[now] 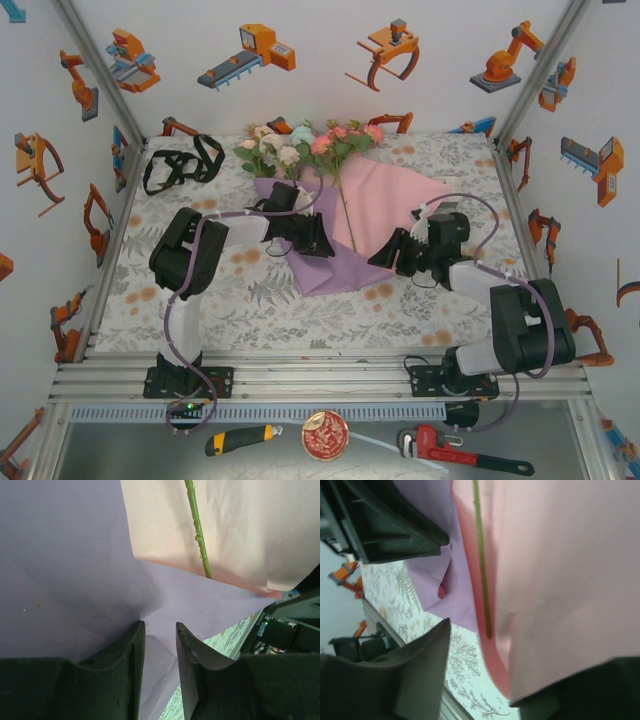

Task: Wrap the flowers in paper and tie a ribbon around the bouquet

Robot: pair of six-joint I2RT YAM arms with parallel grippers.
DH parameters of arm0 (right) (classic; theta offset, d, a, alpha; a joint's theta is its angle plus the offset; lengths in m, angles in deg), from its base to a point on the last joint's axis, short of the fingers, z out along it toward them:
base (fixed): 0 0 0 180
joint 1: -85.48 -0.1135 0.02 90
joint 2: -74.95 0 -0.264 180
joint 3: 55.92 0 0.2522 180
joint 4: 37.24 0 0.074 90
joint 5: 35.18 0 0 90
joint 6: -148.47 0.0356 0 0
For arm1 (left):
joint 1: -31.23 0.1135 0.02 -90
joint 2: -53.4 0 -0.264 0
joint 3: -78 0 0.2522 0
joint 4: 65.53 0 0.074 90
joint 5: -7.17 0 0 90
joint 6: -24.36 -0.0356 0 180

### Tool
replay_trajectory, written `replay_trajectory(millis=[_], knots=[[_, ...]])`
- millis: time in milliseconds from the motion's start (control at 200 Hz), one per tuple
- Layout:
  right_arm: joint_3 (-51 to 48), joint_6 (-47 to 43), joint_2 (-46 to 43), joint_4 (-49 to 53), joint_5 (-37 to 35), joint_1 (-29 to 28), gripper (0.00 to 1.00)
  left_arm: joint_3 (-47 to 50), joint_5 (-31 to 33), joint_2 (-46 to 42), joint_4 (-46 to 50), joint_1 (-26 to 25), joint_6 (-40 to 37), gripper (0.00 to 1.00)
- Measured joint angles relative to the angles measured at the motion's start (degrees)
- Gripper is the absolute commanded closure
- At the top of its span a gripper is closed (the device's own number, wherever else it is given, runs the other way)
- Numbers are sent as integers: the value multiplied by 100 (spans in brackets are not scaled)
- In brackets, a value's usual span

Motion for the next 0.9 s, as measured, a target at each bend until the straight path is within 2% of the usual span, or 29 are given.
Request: replay_trajectory(millis=[80,210,255,300,345,380,456,611,706,831,896], knots=[[79,-151,-2,356,-299,-146,75,-4,-7,0,2,0,0,66],[330,-402,-48,903,-557,-363,81,-4,-7,0,4,0,0,66],[387,-466,-133,1060,-610,-409,74,-4,-7,0,4,0,0,66],[407,-487,-260,1211,-638,-433,55,-4,-4,0,4,0,0,66],[404,-564,-400,1362,-656,-444,53,-4,-2,0,4,0,0,66],[400,-573,-487,1434,-678,-455,57,-4,-2,0,2,0,0,66],[402,-575,-535,1526,-793,-470,73,-4,-2,0,0,0,2,66],[573,-590,-258,1770,-1176,-660,85,-4,-4,4,0,0,20,66],[949,-656,-157,2175,-1681,-903,70,-4,-7,11,-9,0,24,66],[1578,-859,39,2706,-2433,-1165,63,-4,-4,11,-13,0,44,66],[1821,-984,203,2868,-2643,-1296,49,-4,-4,11,-13,0,57,66]])
